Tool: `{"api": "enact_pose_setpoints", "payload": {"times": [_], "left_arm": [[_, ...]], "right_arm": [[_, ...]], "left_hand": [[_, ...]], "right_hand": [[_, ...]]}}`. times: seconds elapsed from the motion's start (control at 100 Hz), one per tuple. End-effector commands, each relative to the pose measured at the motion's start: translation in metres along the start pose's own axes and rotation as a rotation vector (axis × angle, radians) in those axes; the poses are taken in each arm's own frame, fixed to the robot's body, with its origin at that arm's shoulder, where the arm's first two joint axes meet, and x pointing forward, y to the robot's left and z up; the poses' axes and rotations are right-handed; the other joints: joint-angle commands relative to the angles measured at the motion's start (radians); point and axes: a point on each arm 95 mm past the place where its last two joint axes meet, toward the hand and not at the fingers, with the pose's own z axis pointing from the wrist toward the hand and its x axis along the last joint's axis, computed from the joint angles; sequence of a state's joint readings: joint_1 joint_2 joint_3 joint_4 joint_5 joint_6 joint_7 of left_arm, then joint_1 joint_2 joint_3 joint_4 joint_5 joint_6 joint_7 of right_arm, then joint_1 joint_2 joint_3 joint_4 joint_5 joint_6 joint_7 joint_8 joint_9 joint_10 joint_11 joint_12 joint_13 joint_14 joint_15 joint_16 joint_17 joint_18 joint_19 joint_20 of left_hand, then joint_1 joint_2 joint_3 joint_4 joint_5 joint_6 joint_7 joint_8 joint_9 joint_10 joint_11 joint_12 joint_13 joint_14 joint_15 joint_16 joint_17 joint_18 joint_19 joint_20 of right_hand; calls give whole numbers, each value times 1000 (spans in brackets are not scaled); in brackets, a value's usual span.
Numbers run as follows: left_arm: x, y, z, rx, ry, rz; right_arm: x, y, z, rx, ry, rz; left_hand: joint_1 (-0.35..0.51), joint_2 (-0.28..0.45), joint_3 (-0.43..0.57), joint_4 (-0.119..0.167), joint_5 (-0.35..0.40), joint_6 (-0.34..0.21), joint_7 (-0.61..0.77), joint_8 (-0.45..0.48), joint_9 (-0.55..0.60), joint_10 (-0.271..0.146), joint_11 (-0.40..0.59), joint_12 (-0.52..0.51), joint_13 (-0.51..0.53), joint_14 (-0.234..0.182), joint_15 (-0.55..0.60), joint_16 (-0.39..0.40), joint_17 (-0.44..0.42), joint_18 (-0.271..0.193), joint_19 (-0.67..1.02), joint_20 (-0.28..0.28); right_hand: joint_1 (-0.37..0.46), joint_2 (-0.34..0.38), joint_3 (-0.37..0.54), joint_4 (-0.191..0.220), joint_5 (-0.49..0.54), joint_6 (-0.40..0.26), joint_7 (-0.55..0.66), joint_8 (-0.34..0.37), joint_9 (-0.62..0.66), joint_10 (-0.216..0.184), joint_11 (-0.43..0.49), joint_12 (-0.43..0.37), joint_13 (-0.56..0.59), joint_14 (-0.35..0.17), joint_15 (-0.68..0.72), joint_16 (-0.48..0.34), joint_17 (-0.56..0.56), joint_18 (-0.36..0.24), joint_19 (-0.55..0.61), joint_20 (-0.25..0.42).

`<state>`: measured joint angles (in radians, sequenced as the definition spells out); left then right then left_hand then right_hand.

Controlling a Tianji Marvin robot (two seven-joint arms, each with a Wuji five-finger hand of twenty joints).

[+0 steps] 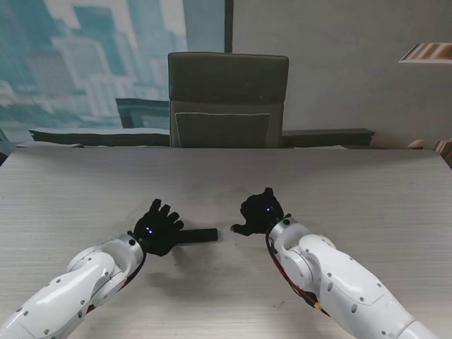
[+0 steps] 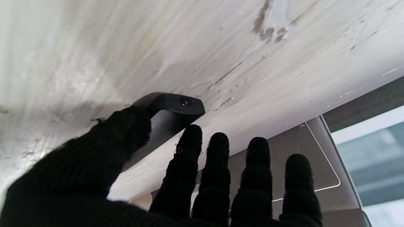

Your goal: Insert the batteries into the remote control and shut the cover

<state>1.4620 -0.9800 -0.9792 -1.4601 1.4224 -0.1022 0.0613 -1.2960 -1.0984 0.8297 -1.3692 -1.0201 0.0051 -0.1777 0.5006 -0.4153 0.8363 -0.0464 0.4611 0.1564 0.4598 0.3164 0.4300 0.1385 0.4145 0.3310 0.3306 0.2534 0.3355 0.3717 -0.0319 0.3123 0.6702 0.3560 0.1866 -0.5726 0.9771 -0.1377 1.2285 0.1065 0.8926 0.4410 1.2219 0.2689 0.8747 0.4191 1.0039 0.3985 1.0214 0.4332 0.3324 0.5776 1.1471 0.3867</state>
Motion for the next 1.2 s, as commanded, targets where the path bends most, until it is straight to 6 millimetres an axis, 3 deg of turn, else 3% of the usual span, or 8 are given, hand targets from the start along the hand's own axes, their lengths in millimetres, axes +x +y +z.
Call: {"api": "enact_pose_setpoints", "payload": {"times": [0.0, 0.19, 0.39, 0.69, 0.89, 1.03, 1.12, 1.19], "left_arm": [[-1, 1, -2, -15, 2, 8], [-6, -8, -5, 14, -6, 31], [-14, -22, -12, 30, -2, -9], [-26, -54, -27, 180, -47, -182], [-30, -69, -43, 257, -24, -442], [-31, -72, -56, 269, 106, -729], [-33, -69, -62, 296, 152, -836], [-34, -66, -67, 331, 152, -867]], "right_arm": [[-10, -4, -12, 20, -1, -13], [-29, 9, -30, -22, 31, -55], [-42, 26, -41, -64, 53, -40], [-52, 40, -48, 45, 169, 152], [-47, 42, -55, -21, 222, 266], [-39, 43, -61, -106, 251, 463], [-32, 45, -65, -178, 254, 599], [-29, 50, -70, -212, 264, 671]], "left_hand": [[-30, -37, -21, -1, -28, 0, -20, -17, -38, 29, -19, -14, -30, 9, -3, 0, -30, 15, -4, 14], [-36, -37, -25, -4, -21, -1, -35, -26, -40, 30, -23, -17, -29, 8, -6, -1, -29, 15, -5, 14], [-72, -59, -63, -16, -7, -13, -43, -31, -40, 29, -34, -24, -40, 12, -23, -9, -35, 18, -17, 9], [-78, -21, -141, -12, 14, -25, -64, -37, -24, 33, -58, -38, -44, 18, -54, -18, -34, 20, -42, 4], [-56, 60, -281, 14, 38, -34, -110, -40, 14, 46, -91, -53, -41, 28, -81, -25, -33, 23, -74, 11], [-4, 87, -373, 30, 23, -26, -193, -47, -1, 62, -154, -66, -62, 38, -125, -39, -25, 16, -153, 28], [13, 84, -412, 34, -11, -14, -240, -51, -29, 71, -183, -72, -79, 41, -147, -46, -26, 13, -186, 39], [27, 68, -440, 34, -34, 5, -273, -54, -47, 77, -196, -73, -81, 46, -153, -46, -17, 16, -215, 51]], "right_hand": [[-16, -4, 3, -3, -10, -3, -16, 15, -10, 30, 2, 5, -7, -10, -9, 17, -19, 6, -14, -13], [-37, -9, -8, -9, -39, -16, -39, 15, -33, 20, -9, 3, -22, -27, -31, 13, -27, 5, -39, -32], [-69, -13, -28, -17, -170, -41, -109, 0, -108, 14, -31, 2, -83, -48, -70, 8, -34, -2, -58, -47], [-36, 32, -91, 0, -593, -71, -196, -34, -425, 22, -114, -1, -273, -72, -274, -21, -78, -49, -126, -21], [-33, -52, -32, -15, -724, -13, -117, -82, -499, -3, -99, -17, -281, -91, -313, -28, -72, -63, -145, 14], [-45, -185, 88, -46, -858, 33, -72, -114, -580, -17, -81, -22, -303, -114, -362, -46, -60, -53, -247, -8], [-48, -299, 174, -66, -943, 64, -57, -132, -651, -15, -95, -29, -339, -114, -442, -79, -65, -42, -334, -35], [-56, -329, 201, -74, -991, 71, -45, -139, -705, -19, -95, -29, -371, -120, -488, -98, -71, -52, -385, -48]]}}
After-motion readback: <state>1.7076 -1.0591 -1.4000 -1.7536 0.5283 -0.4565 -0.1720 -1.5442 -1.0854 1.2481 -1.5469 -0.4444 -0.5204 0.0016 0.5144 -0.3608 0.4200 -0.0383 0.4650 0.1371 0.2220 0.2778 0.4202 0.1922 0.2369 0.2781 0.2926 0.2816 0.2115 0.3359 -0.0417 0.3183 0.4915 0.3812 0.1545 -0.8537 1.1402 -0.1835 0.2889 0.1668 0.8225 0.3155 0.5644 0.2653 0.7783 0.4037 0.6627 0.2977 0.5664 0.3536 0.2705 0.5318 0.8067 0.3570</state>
